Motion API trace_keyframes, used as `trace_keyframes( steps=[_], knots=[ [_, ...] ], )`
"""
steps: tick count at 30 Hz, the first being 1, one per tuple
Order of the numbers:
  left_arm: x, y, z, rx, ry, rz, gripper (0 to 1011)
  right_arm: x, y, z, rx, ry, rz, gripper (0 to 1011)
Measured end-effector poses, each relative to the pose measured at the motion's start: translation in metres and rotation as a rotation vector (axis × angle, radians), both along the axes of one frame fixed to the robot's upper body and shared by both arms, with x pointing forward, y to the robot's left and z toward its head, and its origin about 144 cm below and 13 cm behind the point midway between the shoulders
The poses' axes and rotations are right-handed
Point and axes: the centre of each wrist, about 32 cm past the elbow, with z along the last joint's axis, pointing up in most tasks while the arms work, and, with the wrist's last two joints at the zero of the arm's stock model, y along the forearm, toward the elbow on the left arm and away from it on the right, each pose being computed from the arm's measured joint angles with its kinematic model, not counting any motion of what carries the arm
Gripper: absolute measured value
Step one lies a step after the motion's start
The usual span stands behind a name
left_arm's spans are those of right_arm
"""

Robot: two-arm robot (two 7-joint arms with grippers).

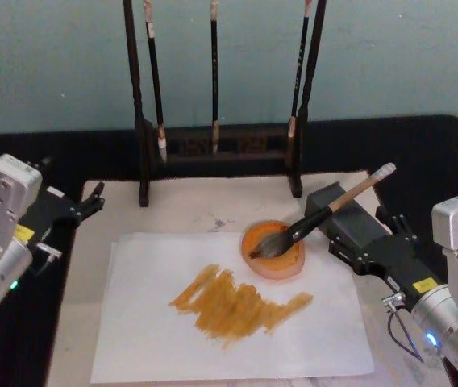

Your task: Pick up the brush from the inkstone, write on the paper, then place the brush back to its original position.

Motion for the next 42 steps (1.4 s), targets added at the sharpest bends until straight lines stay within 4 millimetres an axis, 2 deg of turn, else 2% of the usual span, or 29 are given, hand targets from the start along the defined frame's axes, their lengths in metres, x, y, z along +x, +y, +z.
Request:
trace_keyframes(
  steps=[42],
  knots=[
    [0.0,0.0,0.0,0.0,0.0,0.0,1009,0.0,-0.0002,0.0,0.0,0.001,0.0,1000]
  ],
)
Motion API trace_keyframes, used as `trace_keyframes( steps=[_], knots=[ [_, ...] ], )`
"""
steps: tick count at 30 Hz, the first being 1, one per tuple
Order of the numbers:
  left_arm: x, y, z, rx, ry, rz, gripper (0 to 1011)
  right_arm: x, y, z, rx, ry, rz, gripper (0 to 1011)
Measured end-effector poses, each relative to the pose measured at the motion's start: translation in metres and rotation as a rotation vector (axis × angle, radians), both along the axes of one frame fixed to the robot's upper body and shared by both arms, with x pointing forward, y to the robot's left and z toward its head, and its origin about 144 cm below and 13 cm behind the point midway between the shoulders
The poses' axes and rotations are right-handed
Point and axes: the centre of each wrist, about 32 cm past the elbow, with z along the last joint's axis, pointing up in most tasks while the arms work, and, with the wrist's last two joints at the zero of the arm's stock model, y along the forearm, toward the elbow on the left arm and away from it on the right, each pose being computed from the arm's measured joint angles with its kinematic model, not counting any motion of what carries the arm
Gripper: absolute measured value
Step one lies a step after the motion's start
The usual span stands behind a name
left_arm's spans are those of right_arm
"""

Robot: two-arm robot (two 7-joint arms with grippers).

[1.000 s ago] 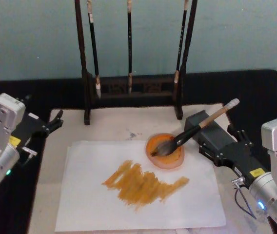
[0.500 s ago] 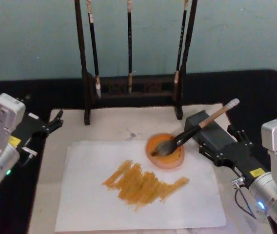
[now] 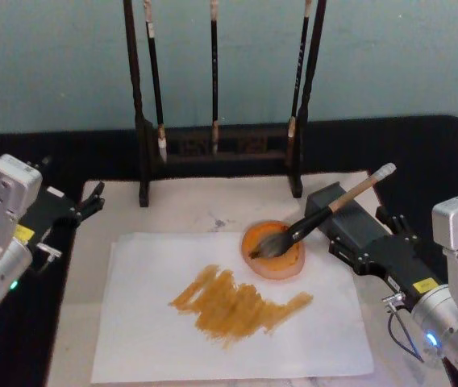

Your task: Pick up the brush from the inkstone, write on the paper, then place the brush back to its original position.

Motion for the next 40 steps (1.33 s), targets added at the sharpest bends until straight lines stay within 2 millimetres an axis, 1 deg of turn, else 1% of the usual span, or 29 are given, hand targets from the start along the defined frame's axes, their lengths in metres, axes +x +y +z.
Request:
trace_keyframes(
  steps=[40],
  knots=[
    [0.0,0.0,0.0,0.0,0.0,0.0,1010,0.0,0.0,0.0,0.0,0.0,0.0,1000]
  ],
)
